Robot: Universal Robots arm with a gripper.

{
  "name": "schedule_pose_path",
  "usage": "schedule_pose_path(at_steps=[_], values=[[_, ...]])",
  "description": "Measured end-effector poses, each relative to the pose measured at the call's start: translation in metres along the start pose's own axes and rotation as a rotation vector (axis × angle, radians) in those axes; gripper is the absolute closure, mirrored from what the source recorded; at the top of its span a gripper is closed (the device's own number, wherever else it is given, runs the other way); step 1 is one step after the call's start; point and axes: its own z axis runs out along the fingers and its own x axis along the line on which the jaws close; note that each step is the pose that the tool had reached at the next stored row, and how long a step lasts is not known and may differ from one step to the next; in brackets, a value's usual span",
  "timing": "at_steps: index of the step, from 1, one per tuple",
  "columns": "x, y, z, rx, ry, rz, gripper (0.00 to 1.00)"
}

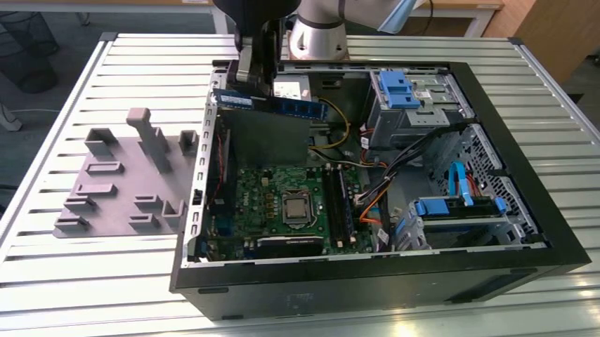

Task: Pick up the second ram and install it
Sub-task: 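Insert the second ram into the second slot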

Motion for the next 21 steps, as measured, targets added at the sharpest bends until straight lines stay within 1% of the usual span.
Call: schedule_pose_path(at_steps=[21], values=[[0.0, 0.0, 0.0002, 0.0032, -0.0017, 0.097, 0.86]])
